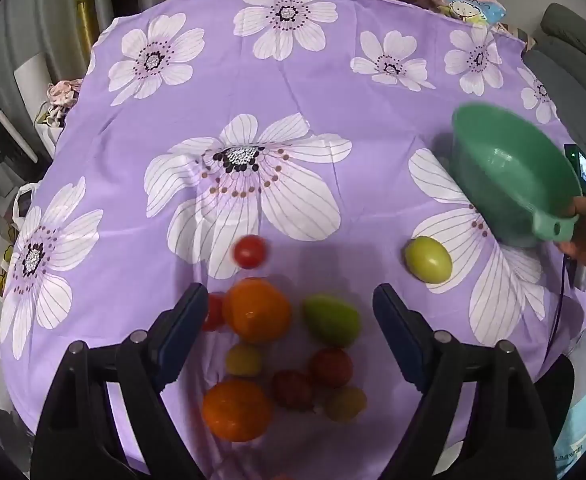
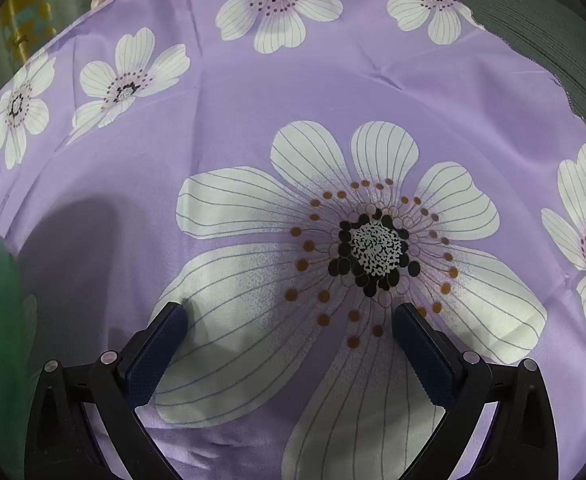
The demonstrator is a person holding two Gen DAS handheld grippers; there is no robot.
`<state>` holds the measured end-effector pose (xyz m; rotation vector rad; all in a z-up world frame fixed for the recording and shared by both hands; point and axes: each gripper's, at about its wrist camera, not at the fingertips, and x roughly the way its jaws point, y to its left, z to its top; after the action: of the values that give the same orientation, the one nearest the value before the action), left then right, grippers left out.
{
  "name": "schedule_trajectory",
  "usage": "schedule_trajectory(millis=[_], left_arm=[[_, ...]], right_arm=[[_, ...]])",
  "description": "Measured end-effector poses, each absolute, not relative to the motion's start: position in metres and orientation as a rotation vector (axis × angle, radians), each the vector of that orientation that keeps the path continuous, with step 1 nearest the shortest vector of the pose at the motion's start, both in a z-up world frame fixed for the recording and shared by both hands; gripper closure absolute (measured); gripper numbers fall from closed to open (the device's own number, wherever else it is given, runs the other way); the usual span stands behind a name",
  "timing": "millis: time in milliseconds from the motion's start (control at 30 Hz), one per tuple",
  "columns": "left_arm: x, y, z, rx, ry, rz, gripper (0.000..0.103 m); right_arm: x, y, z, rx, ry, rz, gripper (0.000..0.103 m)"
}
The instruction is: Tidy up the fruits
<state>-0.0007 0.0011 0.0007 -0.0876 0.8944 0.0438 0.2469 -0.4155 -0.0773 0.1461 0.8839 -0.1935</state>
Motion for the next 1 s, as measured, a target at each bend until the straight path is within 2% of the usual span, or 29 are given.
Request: schedule_trajectory(millis=[1000], left_arm=[[0.010, -0.032, 0.012, 0.014, 0.881, 0.092, 0.019]], right_arm=[[0.235, -0.416, -0.070, 0.154, 0.875, -0.267, 0.000]])
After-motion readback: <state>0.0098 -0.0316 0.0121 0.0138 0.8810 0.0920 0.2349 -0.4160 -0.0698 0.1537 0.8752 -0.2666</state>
